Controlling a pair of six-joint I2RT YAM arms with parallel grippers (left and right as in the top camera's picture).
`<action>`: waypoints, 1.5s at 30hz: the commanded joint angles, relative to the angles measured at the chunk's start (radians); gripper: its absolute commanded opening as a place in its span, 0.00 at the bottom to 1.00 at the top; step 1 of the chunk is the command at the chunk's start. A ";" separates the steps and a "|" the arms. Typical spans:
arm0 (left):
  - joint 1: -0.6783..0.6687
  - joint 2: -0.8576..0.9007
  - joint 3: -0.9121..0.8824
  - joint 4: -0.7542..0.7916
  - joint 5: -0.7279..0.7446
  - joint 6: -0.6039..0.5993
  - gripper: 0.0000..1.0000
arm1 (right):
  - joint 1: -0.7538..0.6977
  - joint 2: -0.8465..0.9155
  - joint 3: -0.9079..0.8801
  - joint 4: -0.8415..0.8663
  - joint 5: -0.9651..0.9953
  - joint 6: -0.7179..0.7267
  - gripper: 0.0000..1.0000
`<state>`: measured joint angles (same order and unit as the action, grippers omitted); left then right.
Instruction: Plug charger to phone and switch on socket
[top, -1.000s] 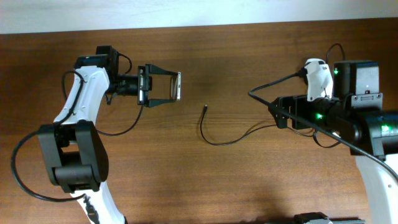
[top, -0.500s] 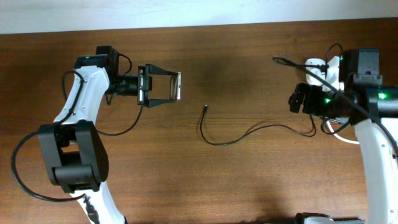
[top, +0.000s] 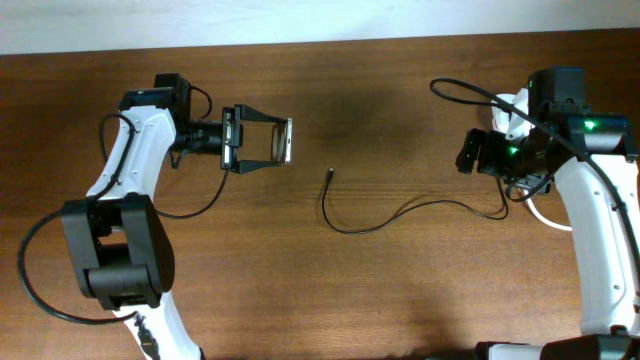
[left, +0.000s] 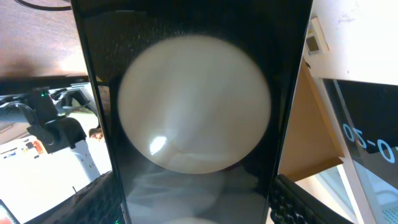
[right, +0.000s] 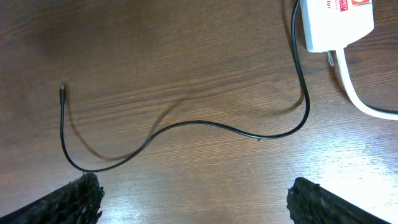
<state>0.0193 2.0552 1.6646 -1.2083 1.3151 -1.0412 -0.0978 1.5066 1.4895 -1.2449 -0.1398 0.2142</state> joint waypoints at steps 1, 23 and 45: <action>0.002 0.000 0.020 -0.002 0.024 -0.006 0.00 | -0.003 0.005 0.014 0.003 -0.010 0.008 0.99; 0.002 0.000 0.020 -0.002 -0.072 -0.006 0.00 | -0.003 0.005 0.014 0.003 -0.025 0.008 0.99; -0.059 -0.002 0.040 0.045 -0.526 -0.073 0.00 | 0.298 0.034 -0.014 0.299 -0.392 0.190 0.99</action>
<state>-0.0345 2.0552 1.6699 -1.1694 0.7723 -1.0863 0.1425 1.5131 1.4834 -0.9802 -0.5190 0.3367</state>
